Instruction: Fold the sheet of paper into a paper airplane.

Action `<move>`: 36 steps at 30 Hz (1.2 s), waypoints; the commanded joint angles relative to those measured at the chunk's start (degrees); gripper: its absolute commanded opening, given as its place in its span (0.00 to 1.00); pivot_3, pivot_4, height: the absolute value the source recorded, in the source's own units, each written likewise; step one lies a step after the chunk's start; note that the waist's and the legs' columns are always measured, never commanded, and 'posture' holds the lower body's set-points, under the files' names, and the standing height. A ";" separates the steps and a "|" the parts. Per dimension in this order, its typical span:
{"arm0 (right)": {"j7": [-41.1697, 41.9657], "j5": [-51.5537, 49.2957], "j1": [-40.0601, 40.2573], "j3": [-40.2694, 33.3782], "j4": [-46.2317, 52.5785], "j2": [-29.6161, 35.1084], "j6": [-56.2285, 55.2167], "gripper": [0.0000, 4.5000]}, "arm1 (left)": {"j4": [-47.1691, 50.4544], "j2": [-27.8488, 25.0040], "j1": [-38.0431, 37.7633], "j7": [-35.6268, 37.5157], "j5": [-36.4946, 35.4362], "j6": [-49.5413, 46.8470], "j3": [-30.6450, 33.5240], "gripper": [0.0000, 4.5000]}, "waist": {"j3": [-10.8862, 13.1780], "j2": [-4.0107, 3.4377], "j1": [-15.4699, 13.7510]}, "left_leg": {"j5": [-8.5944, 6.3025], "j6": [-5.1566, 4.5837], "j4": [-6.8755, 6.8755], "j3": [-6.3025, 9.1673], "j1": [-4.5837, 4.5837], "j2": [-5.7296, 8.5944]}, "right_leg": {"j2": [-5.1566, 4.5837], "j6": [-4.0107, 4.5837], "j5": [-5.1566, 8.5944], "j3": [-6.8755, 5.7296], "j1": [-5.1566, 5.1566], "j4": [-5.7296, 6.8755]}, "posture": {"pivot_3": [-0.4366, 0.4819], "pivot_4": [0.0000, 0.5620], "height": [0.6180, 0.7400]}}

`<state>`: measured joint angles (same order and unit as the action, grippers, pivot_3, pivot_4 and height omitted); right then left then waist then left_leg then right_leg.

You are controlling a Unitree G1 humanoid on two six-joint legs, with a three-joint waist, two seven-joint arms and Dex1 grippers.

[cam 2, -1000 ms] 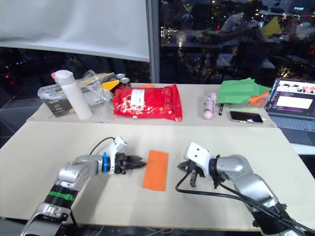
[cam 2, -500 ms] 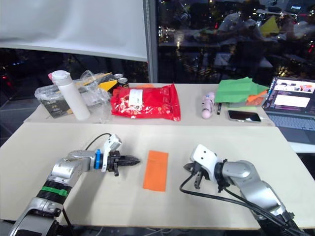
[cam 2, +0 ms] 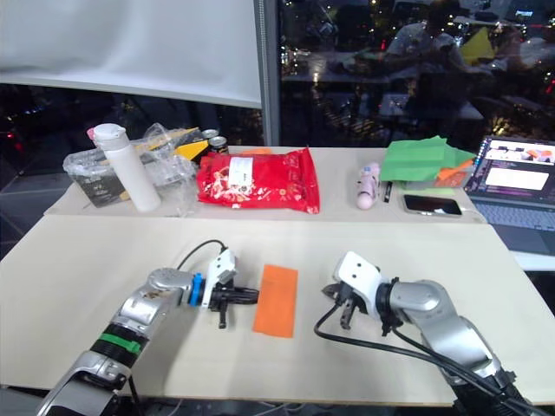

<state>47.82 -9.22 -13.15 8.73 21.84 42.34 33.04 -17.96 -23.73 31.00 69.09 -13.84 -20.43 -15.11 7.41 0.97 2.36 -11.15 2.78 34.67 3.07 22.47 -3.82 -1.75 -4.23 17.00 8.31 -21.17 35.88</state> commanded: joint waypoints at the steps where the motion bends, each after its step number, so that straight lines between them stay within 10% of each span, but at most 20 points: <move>1: -1.55 0.71 -0.07 -1.24 1.74 0.65 1.37 0.00 | 0.92 1.15 1.92 0.75 -0.86 -0.19 0.29 0.00 | 0.00 0.00 0.03 | 0.00 0.00 0.00 0.00 0.00 0.00 | 0.00 0.00 0.00 0.00 0.00 0.00 | 0.48 0.27 0.77; 19: -10.21 -1.48 0.35 -4.98 -2.96 -8.25 9.24 0.00 | -15.23 11.91 9.80 -0.46 7.44 8.69 -4.84 0.00 | -0.02 -0.05 0.18 | 0.01 -0.01 0.04 0.05 0.01 0.02 | 0.06 -0.01 -0.01 0.03 0.02 0.06 | 0.48 0.27 0.77; 36: -4.77 -5.66 2.77 2.20 -8.92 -13.48 9.43 0.00 | -14.37 11.31 13.26 0.63 5.17 5.47 -0.44 0.00 | -0.09 -0.03 0.49 | 0.00 -0.02 0.02 0.10 -0.17 -0.05 | 0.16 -0.02 0.00 0.04 0.15 0.10 | 0.48 0.27 0.77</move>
<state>41.18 -12.99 -12.10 8.15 14.27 29.66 41.54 -33.52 -13.20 42.91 69.42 -7.44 -15.13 -16.13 7.33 0.94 2.85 -11.15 2.77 34.69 3.18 22.30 -3.87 -1.57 -4.26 17.00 8.35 -21.01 35.98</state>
